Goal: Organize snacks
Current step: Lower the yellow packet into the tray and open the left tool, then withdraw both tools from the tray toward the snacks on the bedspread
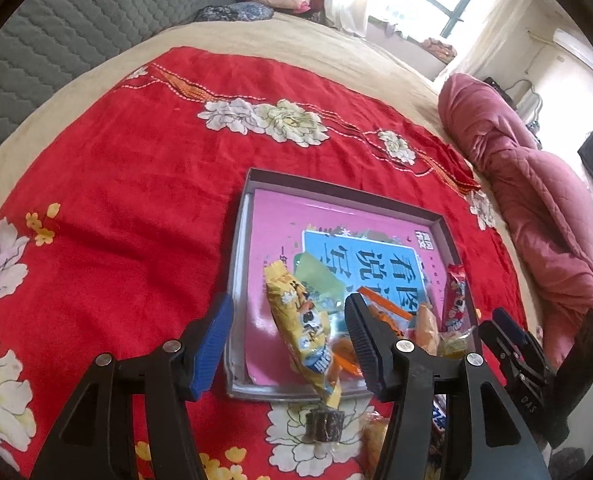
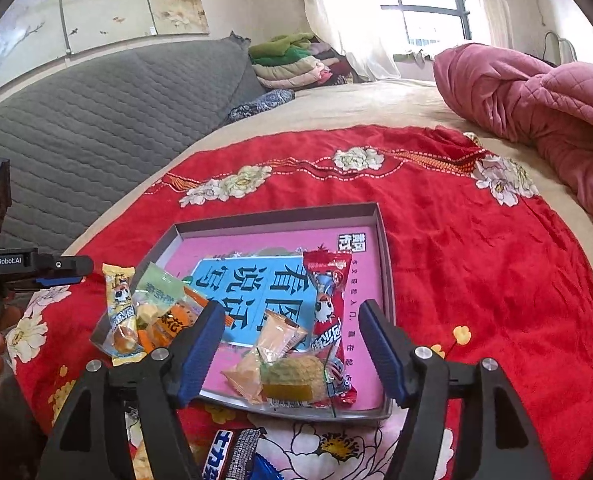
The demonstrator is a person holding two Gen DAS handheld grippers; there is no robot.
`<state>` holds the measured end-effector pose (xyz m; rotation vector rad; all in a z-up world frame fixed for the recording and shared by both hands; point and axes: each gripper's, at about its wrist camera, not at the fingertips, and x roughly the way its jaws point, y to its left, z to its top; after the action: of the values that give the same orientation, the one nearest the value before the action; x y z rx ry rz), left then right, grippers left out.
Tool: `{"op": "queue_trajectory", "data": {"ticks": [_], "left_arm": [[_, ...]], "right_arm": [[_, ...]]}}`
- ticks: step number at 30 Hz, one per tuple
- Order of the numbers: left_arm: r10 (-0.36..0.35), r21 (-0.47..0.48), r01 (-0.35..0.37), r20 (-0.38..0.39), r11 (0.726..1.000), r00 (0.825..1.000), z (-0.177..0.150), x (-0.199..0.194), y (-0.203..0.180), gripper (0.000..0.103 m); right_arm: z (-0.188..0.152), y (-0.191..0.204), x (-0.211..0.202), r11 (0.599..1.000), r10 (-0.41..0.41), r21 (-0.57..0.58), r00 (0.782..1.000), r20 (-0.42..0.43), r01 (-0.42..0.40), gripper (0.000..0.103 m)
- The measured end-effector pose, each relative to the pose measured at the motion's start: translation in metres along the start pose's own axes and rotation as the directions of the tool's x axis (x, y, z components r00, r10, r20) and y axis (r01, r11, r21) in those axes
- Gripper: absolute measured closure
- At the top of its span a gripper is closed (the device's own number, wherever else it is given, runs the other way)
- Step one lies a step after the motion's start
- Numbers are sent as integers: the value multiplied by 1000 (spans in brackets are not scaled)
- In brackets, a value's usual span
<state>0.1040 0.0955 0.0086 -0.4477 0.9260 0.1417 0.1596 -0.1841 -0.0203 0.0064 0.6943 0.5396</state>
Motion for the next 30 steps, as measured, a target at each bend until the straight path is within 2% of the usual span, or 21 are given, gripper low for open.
{"op": "queue_trajectory", "data": {"ticks": [9, 19, 30], "left_arm": [[-3, 26, 3, -4, 1000, 1000, -2, -11, -11, 37], [-12, 59, 13, -20, 998, 1000, -11, -20, -25, 36], [-33, 110, 43, -89, 993, 995, -35, -16, -44, 36]], "right_arm": [[1, 6, -15, 999, -12, -39, 999, 32, 13, 33], [-4, 17, -29, 996, -17, -90, 999, 51, 21, 28], [-8, 19, -43, 997, -6, -78, 999, 54, 10, 27]]}}
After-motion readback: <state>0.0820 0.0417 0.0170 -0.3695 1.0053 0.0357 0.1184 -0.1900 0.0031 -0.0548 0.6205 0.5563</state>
